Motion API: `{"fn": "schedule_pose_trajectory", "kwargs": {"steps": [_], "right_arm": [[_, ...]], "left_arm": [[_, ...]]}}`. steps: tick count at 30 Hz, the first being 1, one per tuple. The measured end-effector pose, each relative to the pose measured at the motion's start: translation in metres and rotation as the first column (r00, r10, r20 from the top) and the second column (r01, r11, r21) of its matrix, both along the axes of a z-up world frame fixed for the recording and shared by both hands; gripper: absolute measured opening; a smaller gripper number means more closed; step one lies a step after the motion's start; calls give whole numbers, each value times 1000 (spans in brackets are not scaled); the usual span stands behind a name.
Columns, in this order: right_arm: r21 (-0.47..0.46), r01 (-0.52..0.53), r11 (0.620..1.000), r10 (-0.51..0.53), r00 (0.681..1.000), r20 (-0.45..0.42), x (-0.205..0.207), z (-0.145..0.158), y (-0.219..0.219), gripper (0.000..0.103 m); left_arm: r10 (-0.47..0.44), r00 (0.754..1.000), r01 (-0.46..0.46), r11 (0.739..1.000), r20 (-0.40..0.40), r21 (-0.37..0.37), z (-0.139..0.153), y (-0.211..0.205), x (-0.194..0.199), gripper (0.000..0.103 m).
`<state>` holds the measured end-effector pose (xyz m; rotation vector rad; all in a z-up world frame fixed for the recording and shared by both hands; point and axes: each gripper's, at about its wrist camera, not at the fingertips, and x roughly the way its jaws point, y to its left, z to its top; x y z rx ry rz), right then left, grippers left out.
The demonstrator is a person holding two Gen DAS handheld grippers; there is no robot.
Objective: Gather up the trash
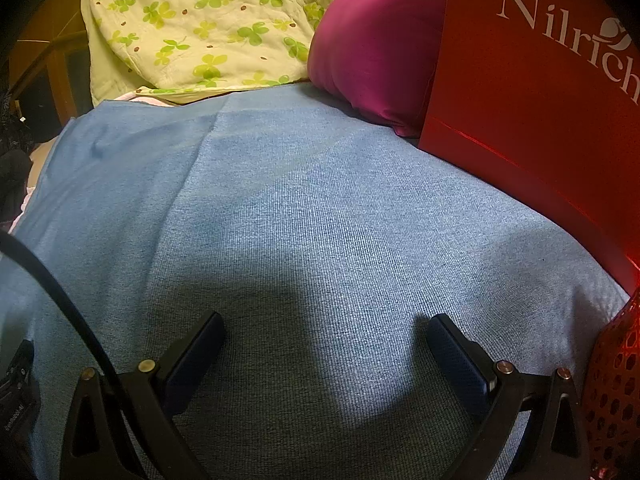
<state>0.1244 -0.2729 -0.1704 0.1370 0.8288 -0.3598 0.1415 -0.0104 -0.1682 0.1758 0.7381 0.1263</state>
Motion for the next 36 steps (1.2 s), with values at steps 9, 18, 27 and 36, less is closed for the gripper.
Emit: {"fn": "schedule_pose_trajectory", "kwargs": {"steps": [9, 18, 27, 36], "right_arm": [[0, 0, 1000, 0, 1000, 0, 0, 0, 0, 103], [0, 0, 1000, 0, 1000, 1, 0, 0, 0, 103], [13, -15, 1000, 15, 1000, 5, 0, 0, 0, 103], [14, -16, 1000, 16, 1000, 6, 0, -1, 0, 103]], "left_arm": [[3, 1000, -3, 1000, 6, 10, 1, 0, -1, 103], [1, 1000, -1, 1000, 5, -10, 1, 3, 0, 103], [-5, 1000, 5, 999, -7, -46, 0, 7, 2, 103], [-10, 1000, 8, 997, -30, -78, 1, 9, 4, 103]]}}
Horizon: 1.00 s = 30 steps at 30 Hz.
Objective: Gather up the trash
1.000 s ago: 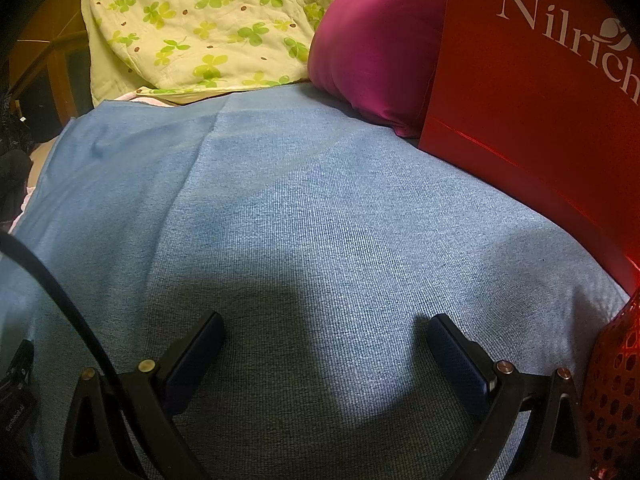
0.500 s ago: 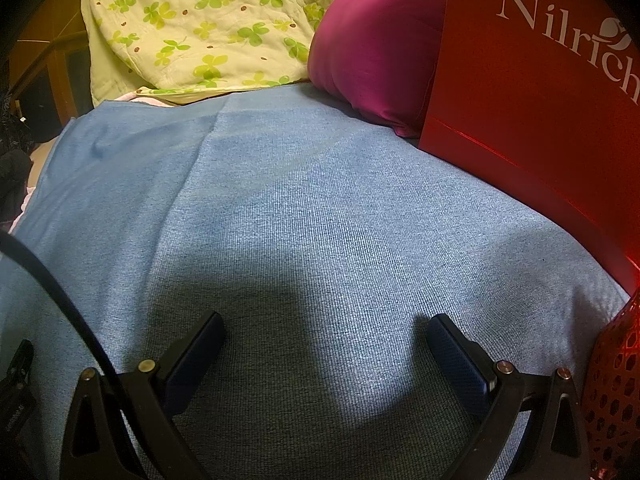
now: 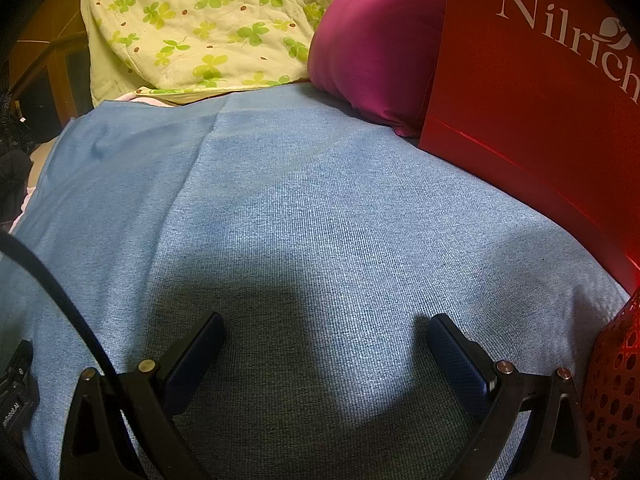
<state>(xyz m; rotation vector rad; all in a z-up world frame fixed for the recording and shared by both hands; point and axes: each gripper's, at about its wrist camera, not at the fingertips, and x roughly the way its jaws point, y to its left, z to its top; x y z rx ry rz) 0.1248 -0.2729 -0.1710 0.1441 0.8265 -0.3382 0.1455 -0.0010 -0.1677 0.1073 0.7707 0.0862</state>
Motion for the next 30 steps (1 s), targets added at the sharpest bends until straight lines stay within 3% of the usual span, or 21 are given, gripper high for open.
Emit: {"fn": "schedule_pose_trajectory", "kwargs": {"steps": [6, 10, 12, 14, 18, 25, 30], "right_arm": [[0, 0, 1000, 0, 1000, 0, 0, 0, 0, 103], [1, -1, 1000, 1, 1000, 0, 0, 0, 0, 103], [1, -1, 1000, 1, 1000, 0, 0, 0, 0, 103], [1, -1, 1000, 1, 1000, 1, 0, 0, 0, 103], [2, -1, 1000, 1, 1000, 0, 1, 0, 0, 103], [20, 74, 997, -74, 997, -29, -4, 5, 9, 103], [75, -63, 995, 74, 986, -148, -10, 18, 25, 103]], "left_arm": [[-16, 998, 13, 998, -53, -69, 0, 8, 5, 103], [-57, 996, 56, 998, -68, -14, 6, -1, 4, 103], [-87, 995, 87, 996, -59, 13, 13, -7, -1, 103], [-129, 991, 129, 992, -47, -10, 24, -12, -10, 103], [-215, 976, 215, 976, 33, -14, 60, -24, -36, 103], [-328, 942, 334, 938, 74, -98, 99, -45, -67, 103], [-342, 935, 351, 930, 95, -107, 123, -45, -93, 103]]}}
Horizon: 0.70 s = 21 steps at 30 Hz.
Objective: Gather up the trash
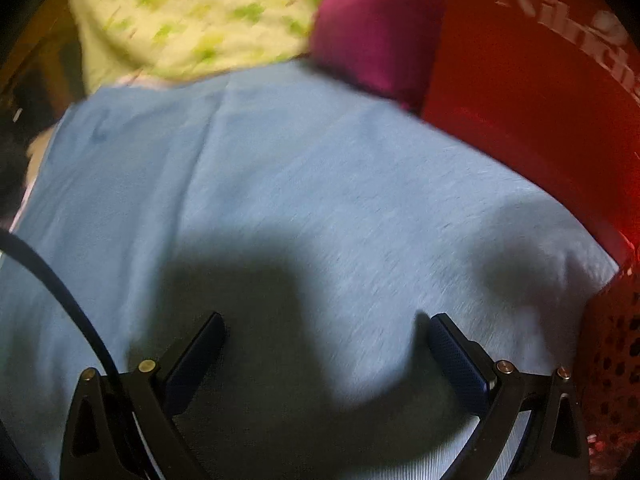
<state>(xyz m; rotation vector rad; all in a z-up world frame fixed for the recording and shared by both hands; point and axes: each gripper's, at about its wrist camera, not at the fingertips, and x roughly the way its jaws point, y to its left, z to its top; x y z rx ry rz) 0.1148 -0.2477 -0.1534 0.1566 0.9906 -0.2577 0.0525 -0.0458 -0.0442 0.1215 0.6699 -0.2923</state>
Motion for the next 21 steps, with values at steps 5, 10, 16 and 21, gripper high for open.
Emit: {"fn": "schedule_pose_trajectory", "kwargs": {"steps": [5, 10, 16, 21], "right_arm": [[6, -70, 998, 69, 992, 102, -51, 50, 14, 103], [-29, -68, 997, 74, 932, 354, -141, 142, 3, 103], [-127, 106, 986, -35, 886, 462, -238, 216, -19, 103], [-148, 226, 963, -128, 865, 485, -300, 245, -48, 103]], "left_arm": [[10, 997, -12, 1000, 81, 27, 31, 9, -36, 103], [-10, 989, 7, 1000, 150, 16, 65, 8, -69, 103], [-99, 978, 99, 995, 185, 14, 93, -27, -112, 103], [-203, 961, 201, 979, 189, 32, 114, -71, -147, 103]]}}
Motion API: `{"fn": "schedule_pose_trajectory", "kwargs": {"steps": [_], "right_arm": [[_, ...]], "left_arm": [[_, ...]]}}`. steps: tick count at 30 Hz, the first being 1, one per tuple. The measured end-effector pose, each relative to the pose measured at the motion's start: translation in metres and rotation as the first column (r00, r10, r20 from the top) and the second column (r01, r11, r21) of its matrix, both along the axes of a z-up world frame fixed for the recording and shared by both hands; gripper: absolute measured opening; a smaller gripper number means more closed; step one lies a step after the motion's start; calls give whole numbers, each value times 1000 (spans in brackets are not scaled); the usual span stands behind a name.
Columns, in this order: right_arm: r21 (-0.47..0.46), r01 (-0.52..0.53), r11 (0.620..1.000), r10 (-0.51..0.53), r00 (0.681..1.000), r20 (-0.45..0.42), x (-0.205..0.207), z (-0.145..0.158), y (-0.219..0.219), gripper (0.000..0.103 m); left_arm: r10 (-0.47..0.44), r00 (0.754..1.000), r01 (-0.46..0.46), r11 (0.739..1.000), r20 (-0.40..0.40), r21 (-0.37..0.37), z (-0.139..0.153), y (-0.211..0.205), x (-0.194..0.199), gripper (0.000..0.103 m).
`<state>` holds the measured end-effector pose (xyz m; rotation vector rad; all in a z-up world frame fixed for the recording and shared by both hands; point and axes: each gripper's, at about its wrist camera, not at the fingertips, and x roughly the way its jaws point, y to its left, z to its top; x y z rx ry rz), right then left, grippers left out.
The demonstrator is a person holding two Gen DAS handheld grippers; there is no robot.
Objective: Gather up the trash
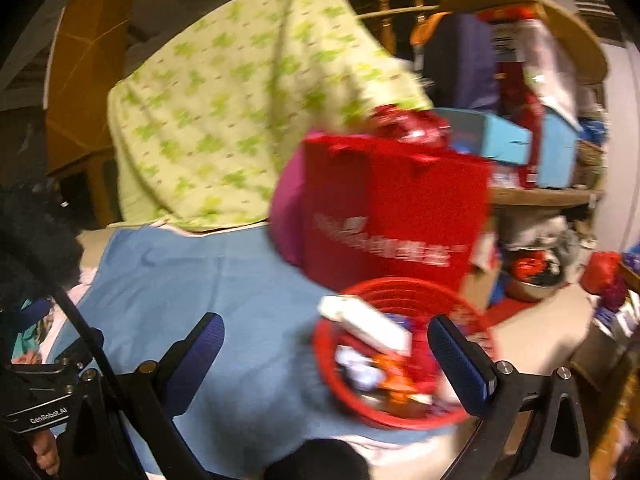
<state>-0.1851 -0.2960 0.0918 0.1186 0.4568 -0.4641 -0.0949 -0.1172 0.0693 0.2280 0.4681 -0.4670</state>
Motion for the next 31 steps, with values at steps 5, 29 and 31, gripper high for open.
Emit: {"fn": "schedule_pose_trajectory", "kwargs": {"steps": [5, 29, 31], "right_arm": [[-36, 87, 996, -86, 996, 28, -49, 21, -20, 103], [-84, 173, 981, -167, 984, 69, -93, 29, -38, 103], [-84, 171, 982, -166, 984, 68, -94, 29, -39, 103]], "left_arm": [[-90, 996, 90, 996, 8, 19, 21, -35, -30, 103], [-126, 992, 125, 991, 16, 43, 41, -72, -50, 103], [-125, 992, 125, 991, 14, 46, 39, -71, -49, 103]]}}
